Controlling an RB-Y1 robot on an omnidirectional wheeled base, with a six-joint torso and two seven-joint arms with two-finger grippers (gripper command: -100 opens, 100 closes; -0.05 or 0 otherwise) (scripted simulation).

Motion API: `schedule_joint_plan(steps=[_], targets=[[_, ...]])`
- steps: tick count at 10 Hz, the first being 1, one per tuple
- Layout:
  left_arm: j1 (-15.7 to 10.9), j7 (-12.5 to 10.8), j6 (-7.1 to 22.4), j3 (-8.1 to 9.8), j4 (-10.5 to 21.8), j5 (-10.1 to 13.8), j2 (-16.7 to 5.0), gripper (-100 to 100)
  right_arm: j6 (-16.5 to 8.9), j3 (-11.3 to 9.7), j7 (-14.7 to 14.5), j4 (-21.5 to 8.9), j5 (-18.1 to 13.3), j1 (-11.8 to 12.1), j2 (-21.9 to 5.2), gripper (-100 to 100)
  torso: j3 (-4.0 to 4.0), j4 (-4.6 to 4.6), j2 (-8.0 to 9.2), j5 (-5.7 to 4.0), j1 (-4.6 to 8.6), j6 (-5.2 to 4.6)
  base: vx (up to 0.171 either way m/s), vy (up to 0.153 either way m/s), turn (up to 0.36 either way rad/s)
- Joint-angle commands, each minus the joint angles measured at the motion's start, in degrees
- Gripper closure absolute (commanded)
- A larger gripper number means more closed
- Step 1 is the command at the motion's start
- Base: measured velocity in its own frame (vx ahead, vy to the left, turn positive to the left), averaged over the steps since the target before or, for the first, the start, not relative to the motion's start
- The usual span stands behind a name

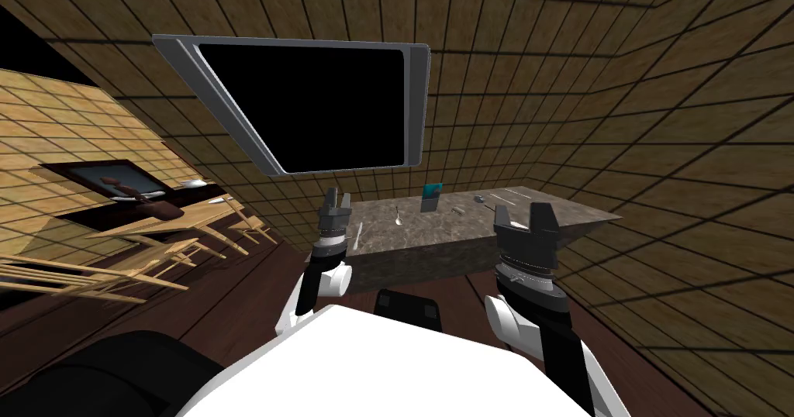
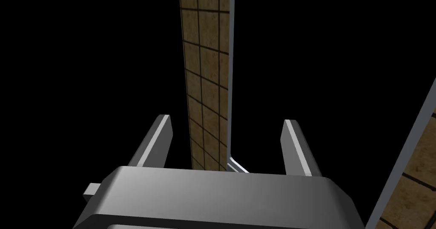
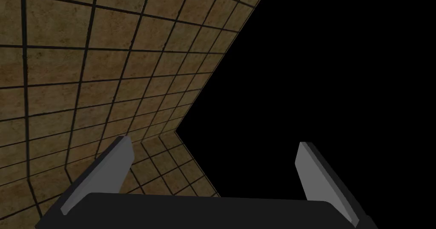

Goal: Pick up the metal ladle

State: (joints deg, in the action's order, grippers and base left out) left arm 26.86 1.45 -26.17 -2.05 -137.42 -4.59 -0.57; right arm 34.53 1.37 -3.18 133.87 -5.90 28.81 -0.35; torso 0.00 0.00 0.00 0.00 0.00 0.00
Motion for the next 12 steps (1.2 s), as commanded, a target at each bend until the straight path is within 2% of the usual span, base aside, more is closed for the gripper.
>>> schedule_joint_plan(steps=[1,3,5,6,8,9,10,11,12], targets=[[-0.1,0.3,1.1,0.75,0.2,0.8,-1.7,-100,0.0,0.0,0.0,0.0,0.0,0.0,0.0,0,0.0,0.0,0.0,0.0,0.0,0.0,-0.006,-0.011,-0.109],[-0.3,1.2,3.6,2.44,0.6,2.6,-4.5,-100,0.0,0.0,0.0,0.0,0.0,0.0,0.0,0,-0.02,0.01,0.04,-0.01,0.06,-0.02,-0.013,-0.027,-0.199],[-0.6,2.4,6.9,4.88,1.3,5.2,-7.8,-100,0.0,0.0,0.0,0.0,0.0,0.0,0.0,0,-0.03,0.01,0.06,-0.03,0.12,-0.02,-0.015,-0.041,-0.258],[-0.6,2.4,7.4,4.88,1.3,5.2,-7.8,-100,0.0,0.0,0.0,0.0,0.0,0.0,0.0,0,-0.03,0.01,0.06,-0.03,0.13,-0.03,-0.012,-0.024,-0.077],[-1.0,4.1,11.1,7.97,2.3,8.5,-11.3,-100,0.0,0.0,0.0,0.0,0.0,0.0,0.0,0,-0.03,0.01,0.05,-0.02,0.1,-0.02,-0.012,-0.036,-0.257],[-1.0,4.1,12.3,7.97,2.3,8.5,-11.3,-100,0.0,0.0,0.0,0.0,0.0,0.0,0.0,0,-0.03,0.01,0.06,-0.03,0.11,-0.03,-0.012,-0.025,-0.145],[-1.2,5.1,14.1,9.73,2.9,10.3,-13.2,-100,0.0,0.0,0.0,0.0,0.0,0.0,0.0,0,-0.03,0.01,0.05,-0.02,0.08,0.01,-0.009,-0.031,-0.237],[-1.2,5.1,15.1,9.73,2.9,10.3,-13.2,-100,0.0,0.0,0.0,0.0,0.0,0.0,0.0,0,-0.03,0.01,0.05,-0.02,0.09,-0.02,-0.008,-0.021,-0.142],[-1.4,6.1,17.0,11.62,3.6,12.3,-15.1,-100,0.0,0.0,0.0,0.0,0.0,0.0,0.0,0,-0.03,0.01,0.04,-0.02,0.07,0.01,-0.008,-0.028,-0.309]])
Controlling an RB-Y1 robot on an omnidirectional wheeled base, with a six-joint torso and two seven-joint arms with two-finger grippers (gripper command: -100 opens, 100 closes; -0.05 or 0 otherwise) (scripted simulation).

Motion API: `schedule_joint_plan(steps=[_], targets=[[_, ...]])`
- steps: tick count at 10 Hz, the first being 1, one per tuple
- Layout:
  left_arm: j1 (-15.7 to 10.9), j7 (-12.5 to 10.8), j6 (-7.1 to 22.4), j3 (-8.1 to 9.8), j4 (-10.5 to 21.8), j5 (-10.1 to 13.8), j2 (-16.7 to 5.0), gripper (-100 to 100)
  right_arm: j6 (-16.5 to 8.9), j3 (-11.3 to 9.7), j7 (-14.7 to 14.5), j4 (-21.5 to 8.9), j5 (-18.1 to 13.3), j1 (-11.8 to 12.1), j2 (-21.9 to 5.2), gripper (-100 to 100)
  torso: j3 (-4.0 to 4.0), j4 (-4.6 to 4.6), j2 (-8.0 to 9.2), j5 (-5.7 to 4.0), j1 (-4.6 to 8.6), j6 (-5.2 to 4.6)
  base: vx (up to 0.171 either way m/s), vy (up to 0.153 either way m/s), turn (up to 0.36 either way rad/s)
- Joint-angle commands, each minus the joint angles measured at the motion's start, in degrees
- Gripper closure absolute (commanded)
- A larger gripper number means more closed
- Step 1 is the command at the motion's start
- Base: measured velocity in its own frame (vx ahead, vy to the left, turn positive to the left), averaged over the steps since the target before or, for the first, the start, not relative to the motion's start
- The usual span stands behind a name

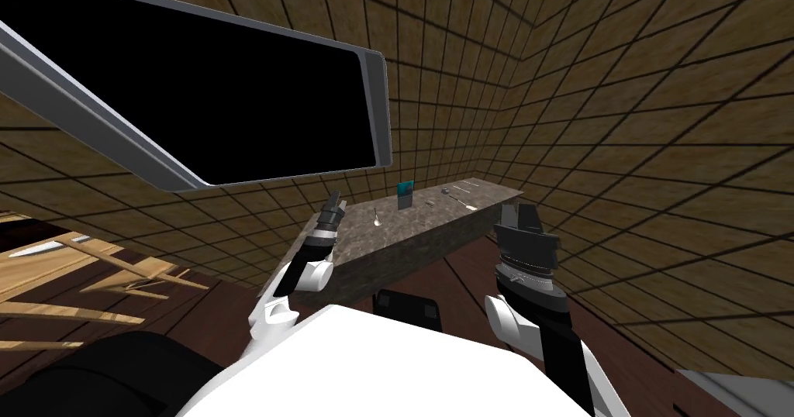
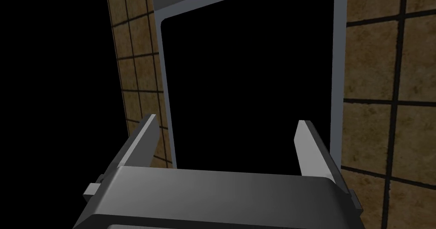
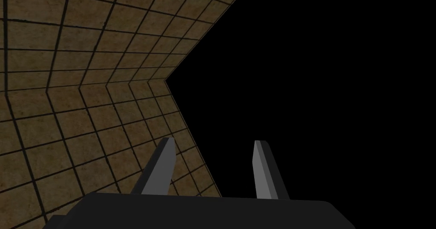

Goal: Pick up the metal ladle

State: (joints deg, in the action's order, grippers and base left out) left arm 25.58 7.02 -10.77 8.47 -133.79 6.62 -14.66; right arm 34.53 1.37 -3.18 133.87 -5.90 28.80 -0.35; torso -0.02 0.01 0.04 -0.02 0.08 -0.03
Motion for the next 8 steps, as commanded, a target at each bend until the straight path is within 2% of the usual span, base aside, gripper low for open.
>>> schedule_joint_plan(steps=[1,2,3,4,6,7,8], targets=[[-0.1,0.5,2.8,1.1,0.0,1.1,-1.0,-100,0.0,0.0,0.0,0.0,0.0,0.0,0.0,0,0.0,0.0,0.0,0.0,0.0,0.0,-0.007,-0.018,-0.139],[-0.3,1.7,4.4,3.11,0.8,3.0,-2.9,-100,0.0,0.0,0.0,0.0,0.0,0.0,0.0,0,0.0,0.0,0.0,0.01,-0.03,0.05,-0.005,-0.029,-0.289],[-0.3,1.7,6.0,3.11,0.8,3.0,-2.9,-100,0.0,0.0,0.0,0.0,0.0,0.0,0.0,0,0.0,0.0,0.0,0.0,0.0,0.01,-0.005,-0.02,-0.135],[-0.4,2.9,7.5,5.22,1.6,5.1,-4.9,-100,0.0,0.0,0.0,0.0,0.0,0.0,0.0,0,0.0,0.0,0.0,0.01,-0.02,0.06,-0.01,-0.034,-0.326],[-0.4,2.9,9.6,5.22,1.6,5.1,-4.9,-100,0.0,0.0,0.0,0.0,0.0,0.0,0.0,0,0.0,0.0,0.0,0.01,-0.02,0.06,-0.004,-0.013,-0.056],[-0.6,4.1,11.8,7.42,2.5,7.2,-6.8,-100,0.0,0.0,0.0,0.0,0.0,0.0,0.0,0,0.0,0.0,-0.01,0.02,-0.07,0.08,0.0,-0.025,-0.324],[-0.6,4.1,13.2,7.42,2.5,7.2,-6.8,-100,0.0,0.0,0.0,0.0,0.0,0.0,0.0,0,0.01,0.0,-0.02,0.01,-0.04,0.0,-0.001,-0.013,-0.186]])
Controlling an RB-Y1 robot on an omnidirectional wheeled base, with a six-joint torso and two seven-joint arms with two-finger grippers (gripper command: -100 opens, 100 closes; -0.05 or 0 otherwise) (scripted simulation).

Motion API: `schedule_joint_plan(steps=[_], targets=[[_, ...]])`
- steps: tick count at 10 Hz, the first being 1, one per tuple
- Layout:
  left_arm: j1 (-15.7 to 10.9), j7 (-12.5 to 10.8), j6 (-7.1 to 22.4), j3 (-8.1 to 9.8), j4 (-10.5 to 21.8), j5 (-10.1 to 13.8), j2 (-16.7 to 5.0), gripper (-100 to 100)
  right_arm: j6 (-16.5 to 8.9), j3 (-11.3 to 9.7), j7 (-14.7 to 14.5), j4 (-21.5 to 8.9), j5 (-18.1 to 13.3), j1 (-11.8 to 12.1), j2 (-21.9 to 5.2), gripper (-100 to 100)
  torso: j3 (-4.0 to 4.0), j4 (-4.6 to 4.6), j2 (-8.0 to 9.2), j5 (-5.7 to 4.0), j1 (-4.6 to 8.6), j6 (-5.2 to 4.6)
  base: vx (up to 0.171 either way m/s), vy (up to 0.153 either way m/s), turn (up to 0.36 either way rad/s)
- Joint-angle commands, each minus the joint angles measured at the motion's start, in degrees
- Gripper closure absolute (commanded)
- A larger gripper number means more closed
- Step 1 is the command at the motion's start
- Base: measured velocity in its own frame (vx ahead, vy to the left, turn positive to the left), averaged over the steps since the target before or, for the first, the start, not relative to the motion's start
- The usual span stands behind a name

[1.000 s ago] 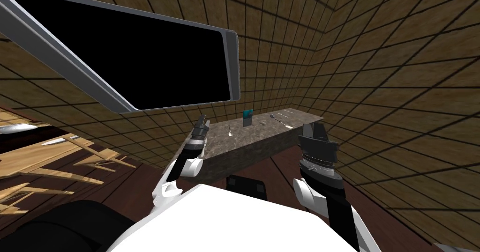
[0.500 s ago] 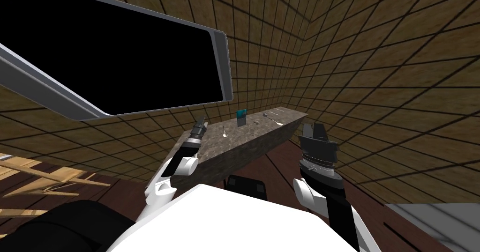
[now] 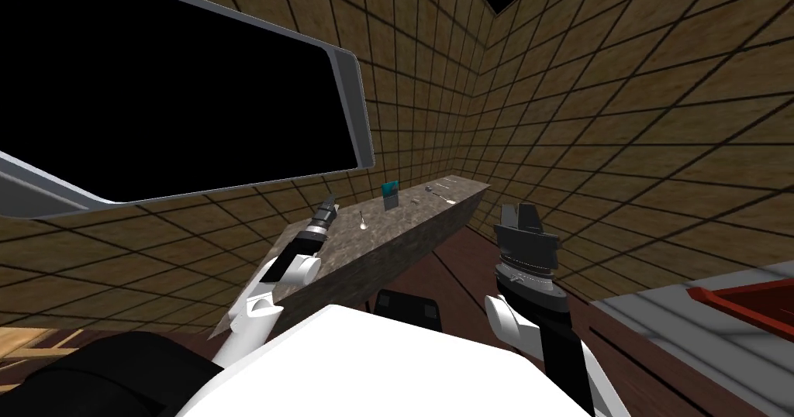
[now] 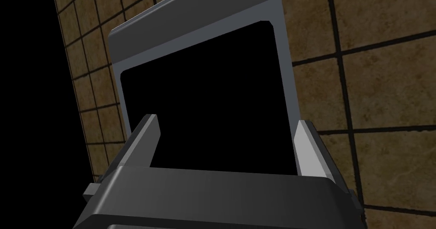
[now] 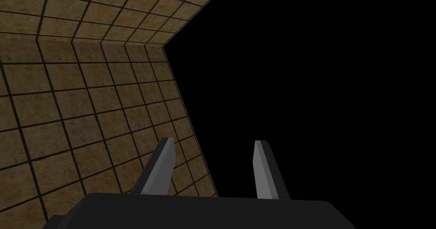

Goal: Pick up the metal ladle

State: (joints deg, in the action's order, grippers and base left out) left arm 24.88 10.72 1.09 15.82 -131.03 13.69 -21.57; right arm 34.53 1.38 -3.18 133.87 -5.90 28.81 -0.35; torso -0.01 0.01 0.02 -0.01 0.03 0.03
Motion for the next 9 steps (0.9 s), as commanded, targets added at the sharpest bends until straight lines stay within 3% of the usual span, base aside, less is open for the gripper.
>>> schedule_joint_plan(steps=[1,3,4,6,7,8,9], targets=[[0.0,1.8,2.9,2.33,0.8,2.2,-1.9,-100,0.0,0.0,0.0,0.0,0.0,0.0,0.0,0,0.0,0.0,0.0,0.0,0.0,0.0,0.0,-0.023,-0.34],[0.0,1.8,5.2,2.33,0.8,2.2,-1.9,-100,0.0,0.0,0.0,0.0,0.0,0.0,0.0,0,-0.01,0.0,0.01,0.0,-0.01,0.02,-0.002,-0.008,-0.058],[-0.1,3.2,7.0,4.65,1.9,4.3,-3.8,-100,0.0,0.0,0.0,0.0,0.0,0.0,0.0,0,-0.01,0.01,0.02,0.01,-0.03,0.03,-0.001,-0.019,-0.271],[-0.1,3.2,9.1,4.65,1.9,4.3,-3.8,-100,0.0,0.0,0.0,0.0,0.0,0.0,0.0,0,-0.01,0.0,0.01,0.0,-0.01,0.0,-0.001,-0.007,-0.12],[-0.2,4.7,11.4,7.01,3.0,6.3,-5.6,-100,0.0,0.0,0.0,0.0,0.0,0.0,0.0,0,-0.01,0.01,0.02,0.01,-0.03,0.03,-0.001,-0.018,-0.396],[-0.2,4.7,13.2,7.01,3.0,6.3,-5.6,-100,0.0,0.0,0.0,0.0,0.0,0.0,0.0,0,0.0,0.0,0.0,-0.01,0.0,-0.07,-0.002,-0.004,-0.168],[-0.3,6.2,15.6,9.38,4.3,8.2,-7.4,-100,0.0,0.0,0.0,0.0,0.0,0.0,0.0,0,-0.01,0.0,0.01,0.01,-0.03,0.03,0.001,-0.012,-0.284]])
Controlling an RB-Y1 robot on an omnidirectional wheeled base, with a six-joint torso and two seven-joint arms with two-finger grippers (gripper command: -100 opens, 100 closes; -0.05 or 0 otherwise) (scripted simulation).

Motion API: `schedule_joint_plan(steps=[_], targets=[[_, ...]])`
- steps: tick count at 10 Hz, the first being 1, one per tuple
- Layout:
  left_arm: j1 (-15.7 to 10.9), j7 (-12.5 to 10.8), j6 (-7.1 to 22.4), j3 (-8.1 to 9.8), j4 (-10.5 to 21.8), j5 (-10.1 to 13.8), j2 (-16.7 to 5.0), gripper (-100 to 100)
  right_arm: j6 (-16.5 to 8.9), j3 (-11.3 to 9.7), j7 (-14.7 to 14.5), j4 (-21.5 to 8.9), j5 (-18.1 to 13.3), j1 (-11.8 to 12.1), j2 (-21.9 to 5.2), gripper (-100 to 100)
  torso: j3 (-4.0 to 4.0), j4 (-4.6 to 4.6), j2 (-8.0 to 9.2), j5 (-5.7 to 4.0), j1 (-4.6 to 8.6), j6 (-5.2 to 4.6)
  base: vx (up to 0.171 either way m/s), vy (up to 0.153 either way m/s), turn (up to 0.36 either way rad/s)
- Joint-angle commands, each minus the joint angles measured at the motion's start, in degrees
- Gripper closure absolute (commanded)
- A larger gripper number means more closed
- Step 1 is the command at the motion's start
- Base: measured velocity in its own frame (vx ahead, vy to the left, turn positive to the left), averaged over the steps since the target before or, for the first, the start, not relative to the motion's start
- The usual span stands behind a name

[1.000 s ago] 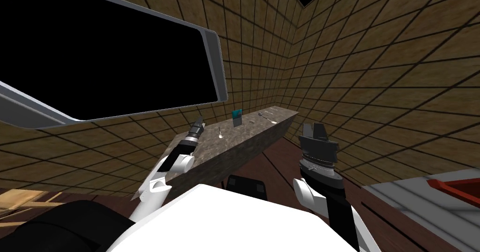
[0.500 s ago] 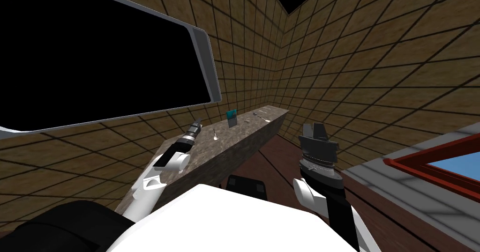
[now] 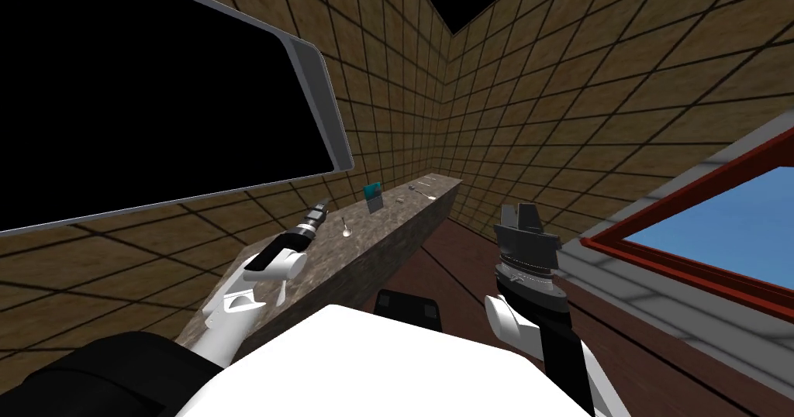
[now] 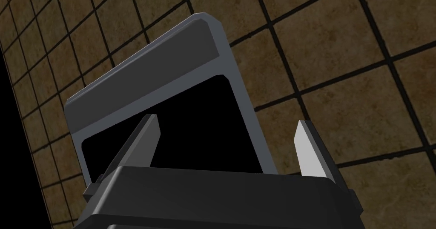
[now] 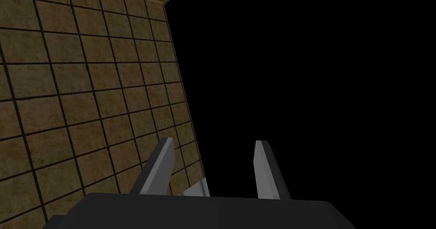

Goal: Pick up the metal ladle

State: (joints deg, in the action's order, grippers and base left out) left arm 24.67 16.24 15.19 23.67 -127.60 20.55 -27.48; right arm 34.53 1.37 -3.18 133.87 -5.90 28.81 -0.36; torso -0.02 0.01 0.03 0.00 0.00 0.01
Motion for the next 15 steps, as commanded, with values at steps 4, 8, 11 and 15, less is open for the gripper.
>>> schedule_joint_plan(steps=[4,8,11,15], targets=[[-0.1,2.2,6.8,3.9,2.2,3.3,-3.2,-100,0.0,0.0,0.0,0.0,0.0,0.0,0.0,0,0.0,0.0,0.0,0.0,-0.01,-0.02,0.0,-0.003,-0.176],[-0.1,3.8,11.7,6.25,3.6,5.0,-4.8,-100,0.0,0.0,0.0,0.0,0.0,0.0,0.0,0,-0.01,0.01,0.01,0.01,-0.04,0.07,0.0,0.002,-0.126],[0.0,5.4,16.0,8.56,5.1,6.7,-6.3,-100,0.0,0.0,0.0,0.0,0.0,0.0,0.0,0,0.0,0.0,0.0,0.01,-0.05,0.06,0.0,0.004,-0.177],[0.1,8.7,22.7,12.98,8.4,9.7,-9.1,-100,0.0,0.0,0.0,0.0,0.0,0.0,0.0,0,-0.01,0.01,0.01,0.02,-0.07,0.1,-0.001,0.005,-0.212]])
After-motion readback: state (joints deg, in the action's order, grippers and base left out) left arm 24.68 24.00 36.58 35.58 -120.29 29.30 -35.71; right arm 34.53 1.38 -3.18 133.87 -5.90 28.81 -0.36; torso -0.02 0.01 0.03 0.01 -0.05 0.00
